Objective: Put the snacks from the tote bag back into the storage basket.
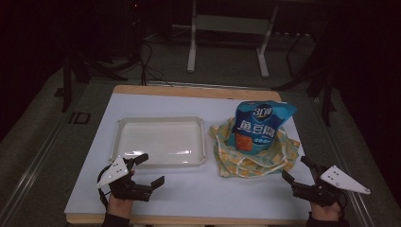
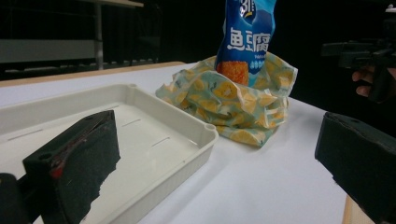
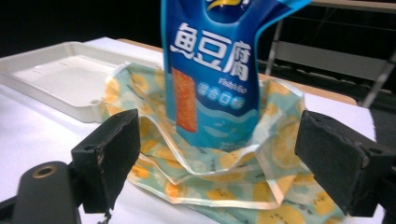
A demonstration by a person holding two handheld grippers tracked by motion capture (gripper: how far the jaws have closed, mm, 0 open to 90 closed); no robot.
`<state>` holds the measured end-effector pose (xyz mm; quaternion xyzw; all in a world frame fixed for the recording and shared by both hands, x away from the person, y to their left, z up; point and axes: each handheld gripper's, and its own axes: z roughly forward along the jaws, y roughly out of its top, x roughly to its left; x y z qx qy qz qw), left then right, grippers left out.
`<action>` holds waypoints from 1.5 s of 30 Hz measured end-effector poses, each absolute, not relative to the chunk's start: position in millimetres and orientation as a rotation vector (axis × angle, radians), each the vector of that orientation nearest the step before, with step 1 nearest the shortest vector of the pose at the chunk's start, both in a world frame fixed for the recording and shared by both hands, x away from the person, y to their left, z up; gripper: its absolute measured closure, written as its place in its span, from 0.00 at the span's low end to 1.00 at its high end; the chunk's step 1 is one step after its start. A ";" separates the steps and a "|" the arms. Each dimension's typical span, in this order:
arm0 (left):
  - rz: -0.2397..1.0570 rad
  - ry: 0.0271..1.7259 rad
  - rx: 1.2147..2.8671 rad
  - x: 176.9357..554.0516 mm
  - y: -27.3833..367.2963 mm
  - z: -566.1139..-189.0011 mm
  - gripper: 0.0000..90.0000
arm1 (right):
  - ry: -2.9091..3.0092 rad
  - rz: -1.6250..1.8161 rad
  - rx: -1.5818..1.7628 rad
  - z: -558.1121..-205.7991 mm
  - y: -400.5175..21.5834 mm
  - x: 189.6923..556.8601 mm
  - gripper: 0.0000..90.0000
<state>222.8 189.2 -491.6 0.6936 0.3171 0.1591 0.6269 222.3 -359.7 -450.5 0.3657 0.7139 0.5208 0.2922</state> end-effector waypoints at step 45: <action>0.129 0.482 1.693 276.3 129.4 -461.6 0.01 | 2.113 1.535 0.798 -422.2 -376.3 253.1 0.14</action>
